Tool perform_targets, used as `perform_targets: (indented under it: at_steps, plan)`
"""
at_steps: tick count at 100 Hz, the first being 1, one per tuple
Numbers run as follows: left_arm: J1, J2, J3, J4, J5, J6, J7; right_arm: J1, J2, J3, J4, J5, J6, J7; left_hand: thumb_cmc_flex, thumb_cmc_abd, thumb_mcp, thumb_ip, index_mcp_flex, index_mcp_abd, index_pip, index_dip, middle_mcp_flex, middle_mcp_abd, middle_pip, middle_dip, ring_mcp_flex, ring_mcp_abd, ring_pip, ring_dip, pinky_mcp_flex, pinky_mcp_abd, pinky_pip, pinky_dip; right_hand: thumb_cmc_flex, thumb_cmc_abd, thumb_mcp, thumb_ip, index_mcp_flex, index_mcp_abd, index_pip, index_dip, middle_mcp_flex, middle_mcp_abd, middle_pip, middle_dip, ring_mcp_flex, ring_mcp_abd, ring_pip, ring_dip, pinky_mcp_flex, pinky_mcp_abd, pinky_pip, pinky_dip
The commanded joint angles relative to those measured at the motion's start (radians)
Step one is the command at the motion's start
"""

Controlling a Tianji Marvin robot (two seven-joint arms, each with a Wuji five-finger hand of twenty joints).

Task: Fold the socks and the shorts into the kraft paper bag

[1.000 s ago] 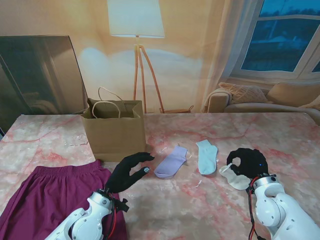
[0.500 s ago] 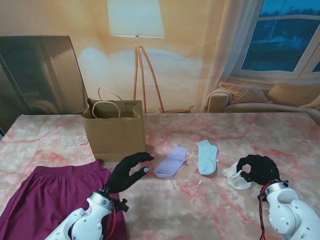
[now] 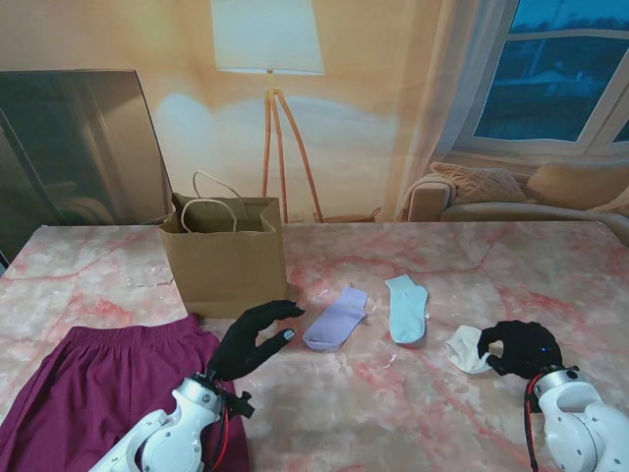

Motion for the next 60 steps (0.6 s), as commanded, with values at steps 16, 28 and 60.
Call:
perform_targets:
  at_steps: [16, 28, 60]
  plan:
    - [0.001, -0.001, 0.002, -0.003, -0.001, 0.000, -0.002, -0.066, 0.003, 0.050, -0.086, 0.039, -0.047, 0.122, 0.007, 0.023, -0.021, 0.047, 0.004, -0.020, 0.003, 0.007, -0.003, 0.015, -0.025, 0.005, 0.005, -0.005, -0.015, 0.006, -0.007, -0.003, -0.010, -0.005, -0.178, 0.028, 0.046, 0.088, -0.099, 0.141, -0.127, -0.056, -0.065, 0.038, -0.055, -0.034, -0.042, 0.009, -0.086, -0.035, -0.064, 0.016, -0.083, 0.023]
    - [0.001, -0.001, 0.002, -0.003, -0.002, 0.001, -0.003, -0.088, -0.011, 0.067, -0.131, 0.087, -0.060, 0.103, 0.006, 0.023, -0.021, 0.047, 0.006, -0.020, 0.003, 0.007, -0.003, 0.016, -0.025, 0.005, 0.005, -0.008, -0.015, 0.006, -0.006, -0.003, -0.010, -0.005, -0.245, 0.117, -0.057, 0.128, -0.073, 0.165, -0.144, -0.027, -0.039, 0.048, -0.059, -0.031, -0.004, 0.028, -0.105, -0.041, -0.059, 0.032, -0.099, 0.036]
    - [0.004, 0.000, -0.002, -0.005, 0.002, 0.001, -0.001, -0.072, -0.033, 0.048, -0.190, 0.136, -0.030, 0.043, 0.004, 0.023, -0.021, 0.048, 0.006, -0.020, 0.003, 0.008, -0.003, 0.016, -0.025, 0.005, 0.005, -0.005, -0.015, 0.006, -0.007, -0.002, -0.011, -0.005, -0.289, 0.214, -0.093, 0.197, -0.025, 0.168, -0.092, -0.066, 0.041, 0.060, -0.075, -0.035, 0.113, 0.066, -0.170, -0.076, -0.014, 0.069, -0.086, 0.029]
